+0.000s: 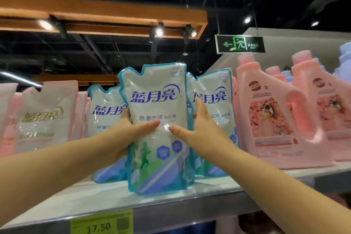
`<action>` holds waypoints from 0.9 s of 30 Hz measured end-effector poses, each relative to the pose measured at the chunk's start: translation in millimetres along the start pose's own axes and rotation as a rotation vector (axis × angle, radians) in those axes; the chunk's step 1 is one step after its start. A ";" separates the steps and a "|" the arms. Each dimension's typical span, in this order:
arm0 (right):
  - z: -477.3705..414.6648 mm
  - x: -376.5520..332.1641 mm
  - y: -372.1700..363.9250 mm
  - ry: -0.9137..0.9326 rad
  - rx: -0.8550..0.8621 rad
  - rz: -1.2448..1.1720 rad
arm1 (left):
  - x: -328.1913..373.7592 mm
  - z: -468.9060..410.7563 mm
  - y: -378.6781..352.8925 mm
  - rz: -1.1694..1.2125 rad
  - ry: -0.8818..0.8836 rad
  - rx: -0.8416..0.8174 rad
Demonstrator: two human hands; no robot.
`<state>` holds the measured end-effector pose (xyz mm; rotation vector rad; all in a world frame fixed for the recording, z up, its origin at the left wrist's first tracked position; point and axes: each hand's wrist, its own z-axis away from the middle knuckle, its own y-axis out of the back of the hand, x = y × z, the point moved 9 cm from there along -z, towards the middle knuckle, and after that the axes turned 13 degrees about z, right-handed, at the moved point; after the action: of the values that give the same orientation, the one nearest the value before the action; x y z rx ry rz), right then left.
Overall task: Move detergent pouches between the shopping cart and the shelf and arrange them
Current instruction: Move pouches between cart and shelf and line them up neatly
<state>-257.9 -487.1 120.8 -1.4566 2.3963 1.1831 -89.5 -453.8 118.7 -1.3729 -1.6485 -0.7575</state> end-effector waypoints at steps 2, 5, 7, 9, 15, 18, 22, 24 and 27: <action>21.1 -12.4 -5.9 0.120 -0.079 0.191 | -14.3 17.8 3.7 -0.156 0.117 -0.065; 33.5 -17.7 -27.4 0.177 -0.203 0.352 | -32.9 36.2 3.5 -0.285 0.227 -0.170; 27.0 -15.7 -31.0 0.153 -0.208 0.348 | -39.7 29.7 8.1 -0.281 0.210 -0.133; 21.8 -11.6 -33.5 0.123 -0.211 0.323 | -44.9 20.4 10.6 -0.279 0.198 -0.082; 17.8 -0.1 -34.8 0.108 -0.153 0.469 | -60.2 4.7 7.5 -0.247 0.240 -0.031; 15.5 0.5 -34.6 0.101 -0.153 0.491 | -62.6 0.7 6.7 -0.256 0.239 -0.017; 14.5 0.7 -34.2 0.084 -0.136 0.480 | -61.8 0.2 6.8 -0.275 0.242 0.001; 15.4 1.3 -33.2 0.079 -0.131 0.471 | -60.1 2.8 7.1 -0.294 0.251 0.008; 17.8 1.1 -25.6 0.074 -0.129 0.447 | -50.7 7.4 11.1 -0.394 0.219 0.042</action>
<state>-243.5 -482.3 93.6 -1.0329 2.8416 1.4123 -77.9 -468.7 69.8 -0.9059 -1.7652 -1.0518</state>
